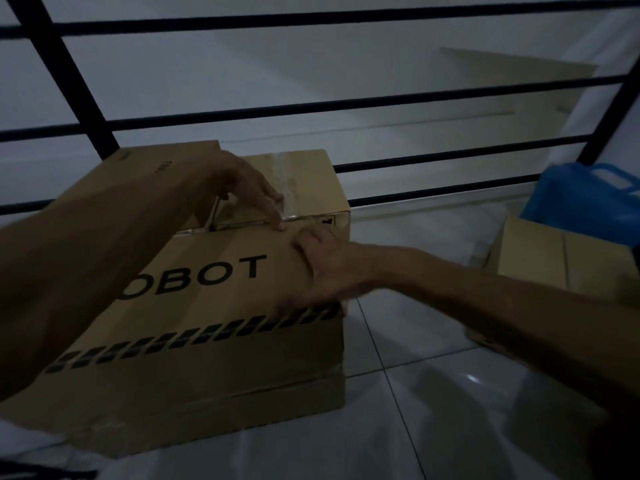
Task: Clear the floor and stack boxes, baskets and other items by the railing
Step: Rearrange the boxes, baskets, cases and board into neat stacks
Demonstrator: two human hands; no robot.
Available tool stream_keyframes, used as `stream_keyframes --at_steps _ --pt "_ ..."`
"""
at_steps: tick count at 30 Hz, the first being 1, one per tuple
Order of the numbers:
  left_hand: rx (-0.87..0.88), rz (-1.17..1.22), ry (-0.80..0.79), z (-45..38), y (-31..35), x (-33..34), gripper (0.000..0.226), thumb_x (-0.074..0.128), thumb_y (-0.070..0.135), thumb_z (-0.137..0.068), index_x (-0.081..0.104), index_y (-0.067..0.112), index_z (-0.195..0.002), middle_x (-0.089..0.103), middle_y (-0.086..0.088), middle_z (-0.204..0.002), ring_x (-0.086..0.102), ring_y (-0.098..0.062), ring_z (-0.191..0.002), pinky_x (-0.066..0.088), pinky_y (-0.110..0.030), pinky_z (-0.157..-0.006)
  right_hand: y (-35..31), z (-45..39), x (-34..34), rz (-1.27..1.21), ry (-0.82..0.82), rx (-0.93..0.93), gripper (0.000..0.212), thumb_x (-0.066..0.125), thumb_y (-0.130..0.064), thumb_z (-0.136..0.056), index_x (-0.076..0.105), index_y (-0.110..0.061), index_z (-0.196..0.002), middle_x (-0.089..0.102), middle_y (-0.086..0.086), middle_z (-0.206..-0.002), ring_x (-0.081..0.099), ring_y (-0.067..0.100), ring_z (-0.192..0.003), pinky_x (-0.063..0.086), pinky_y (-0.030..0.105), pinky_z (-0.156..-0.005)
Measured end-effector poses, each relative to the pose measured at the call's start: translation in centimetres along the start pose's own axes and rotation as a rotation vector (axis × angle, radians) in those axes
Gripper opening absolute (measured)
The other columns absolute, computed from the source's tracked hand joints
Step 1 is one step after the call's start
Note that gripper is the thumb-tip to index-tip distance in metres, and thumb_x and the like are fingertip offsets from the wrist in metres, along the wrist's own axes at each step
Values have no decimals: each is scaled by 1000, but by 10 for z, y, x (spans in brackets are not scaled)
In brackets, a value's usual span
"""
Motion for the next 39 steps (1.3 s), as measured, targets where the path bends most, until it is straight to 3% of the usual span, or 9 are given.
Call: stream_keyframes --at_steps 2,6,9,13,17,21,31,35,39 --pt "2 -92 12 2 10 -3 121 72 77 -44 36 36 -152 21 -2 -165 18 -32 -151 20 -54 -121 11 -4 -17 -273 225 78 84 59 -79 -76 48 -19 -134 51 2 -131 52 19 -116 49 35 -95" --pt "2 -194 43 -8 20 -6 129 67 90 -39 47 23 -148 35 -4 -159 30 -32 -146 26 -54 -119 59 -20 -26 -484 581 311 77 52 -67 -91 41 -9 -140 50 9 -137 51 26 -121 49 42 -98" --pt "51 -210 181 -15 32 -4 126 52 95 -55 36 19 -154 30 -8 -162 29 -31 -147 24 -52 -120 83 -29 -24 -775 433 429 82 43 -65 -96 27 -9 -153 36 7 -155 43 25 -135 42 39 -108" --pt "310 -67 293 -18 54 10 90 42 79 -84 7 42 -158 8 1 -168 11 -24 -154 10 -44 -122 89 -43 -14 -1021 335 415 67 41 -60 -99 33 -20 -153 43 4 -152 48 24 -130 46 44 -105" --pt "481 -73 270 -34 68 18 57 32 60 -102 26 40 -155 17 -2 -166 12 -22 -154 14 -42 -121 90 -46 -12 -1063 323 399 60 40 -55 -101 33 -22 -151 44 3 -150 47 25 -131 46 46 -106" --pt "541 -96 351 -39 74 14 47 38 55 -101 52 32 -140 50 -2 -148 45 -24 -135 35 -46 -112 97 -33 -13 -1150 248 366 61 44 -57 -100 34 -26 -152 42 1 -152 42 26 -137 41 48 -110" --pt "602 -93 520 -42 151 15 32 58 44 -97 71 22 -116 64 -7 -130 61 -21 -103 46 -31 -84 160 19 -40 -910 389 552 54 41 -52 -102 60 -7 -126 68 12 -117 68 21 -102 54 42 -95" --pt "664 49 430 -42 228 32 28 62 41 -95 74 19 -107 74 3 -97 69 -10 -80 53 -29 -79 212 74 -52 -680 564 721 41 51 -42 -101 65 -5 -114 71 10 -107 69 19 -93 57 37 -87" --pt "674 238 229 -49 304 63 31 61 37 -96 72 10 -107 76 -4 -93 75 -13 -78 61 -36 -82 264 134 -40 -419 545 948 42 52 -37 -101 62 1 -116 67 17 -113 65 29 -99 58 42 -87"
Point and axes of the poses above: each hand's wrist, its own z-axis away from the middle knuckle, its own x-axis out of the palm, y = z × x, the point moved 1 cm from there along -z, towards the middle knuckle
